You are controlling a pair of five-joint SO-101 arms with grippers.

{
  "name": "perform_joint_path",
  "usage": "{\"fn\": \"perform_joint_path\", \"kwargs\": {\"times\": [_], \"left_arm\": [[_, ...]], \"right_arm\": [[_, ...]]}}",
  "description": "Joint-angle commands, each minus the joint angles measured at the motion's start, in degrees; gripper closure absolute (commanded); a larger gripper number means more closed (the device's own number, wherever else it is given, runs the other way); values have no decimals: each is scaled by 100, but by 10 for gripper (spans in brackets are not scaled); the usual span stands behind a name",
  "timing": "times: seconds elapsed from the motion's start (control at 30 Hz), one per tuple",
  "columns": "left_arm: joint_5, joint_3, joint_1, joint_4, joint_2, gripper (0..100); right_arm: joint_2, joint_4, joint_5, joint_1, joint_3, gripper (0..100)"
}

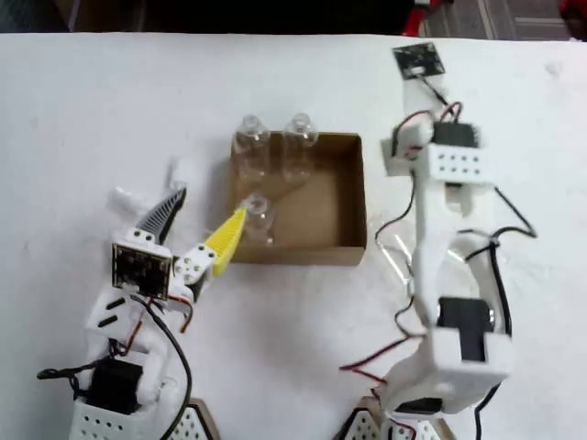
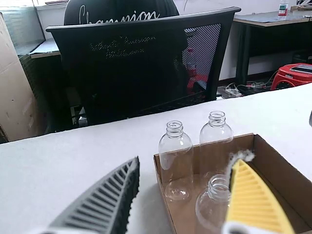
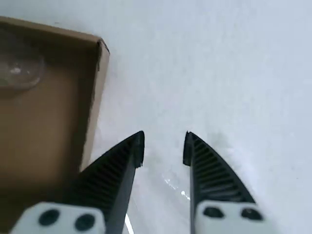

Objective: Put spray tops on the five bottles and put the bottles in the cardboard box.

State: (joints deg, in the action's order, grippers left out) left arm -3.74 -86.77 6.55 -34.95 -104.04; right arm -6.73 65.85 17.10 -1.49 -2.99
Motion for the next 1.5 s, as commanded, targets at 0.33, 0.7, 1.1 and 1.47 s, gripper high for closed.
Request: {"fn": "perform_joint_path", "kwargs": {"times": [0.33, 0.7, 1.1, 1.47], "left_arm": [[-53, 53, 4, 132, -84, 722], [-53, 53, 4, 132, -84, 722], [-53, 44, 4, 132, -84, 722], [-53, 53, 4, 132, -84, 722]], "right_arm": [[-374, 3037, 1600, -558, -1284, 874], [1552, 1552, 2954, -1798, 1292, 872], [945, 1182, 3903, -462, 1037, 851], [-1200, 1965, 4519, -848, -818, 810]]}}
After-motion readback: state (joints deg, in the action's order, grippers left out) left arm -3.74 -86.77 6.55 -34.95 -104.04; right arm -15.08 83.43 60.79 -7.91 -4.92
